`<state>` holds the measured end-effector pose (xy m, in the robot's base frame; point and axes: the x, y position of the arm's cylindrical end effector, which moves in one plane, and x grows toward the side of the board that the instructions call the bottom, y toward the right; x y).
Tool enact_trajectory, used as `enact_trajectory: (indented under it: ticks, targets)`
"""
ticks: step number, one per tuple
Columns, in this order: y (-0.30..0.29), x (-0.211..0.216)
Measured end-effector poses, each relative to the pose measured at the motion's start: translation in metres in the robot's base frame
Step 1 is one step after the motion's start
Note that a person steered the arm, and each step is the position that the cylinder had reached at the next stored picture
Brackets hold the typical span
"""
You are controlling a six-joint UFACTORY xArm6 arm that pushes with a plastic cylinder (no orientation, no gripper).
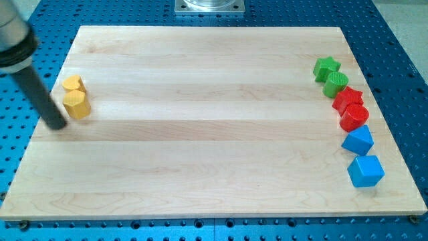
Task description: Slide the yellow hexagon diagonal to the green circle
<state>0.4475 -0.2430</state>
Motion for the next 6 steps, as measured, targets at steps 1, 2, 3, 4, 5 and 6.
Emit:
enact_trajectory:
  ticks: [1,2,3,4,5,6]
  targets:
    - [0.117,-0.045]
    - [0.096,-0.037]
    - [0.067,-0.054]
    - [0.138,-0.117]
    - [0.238,-0.125]
    - [0.27,-0.124]
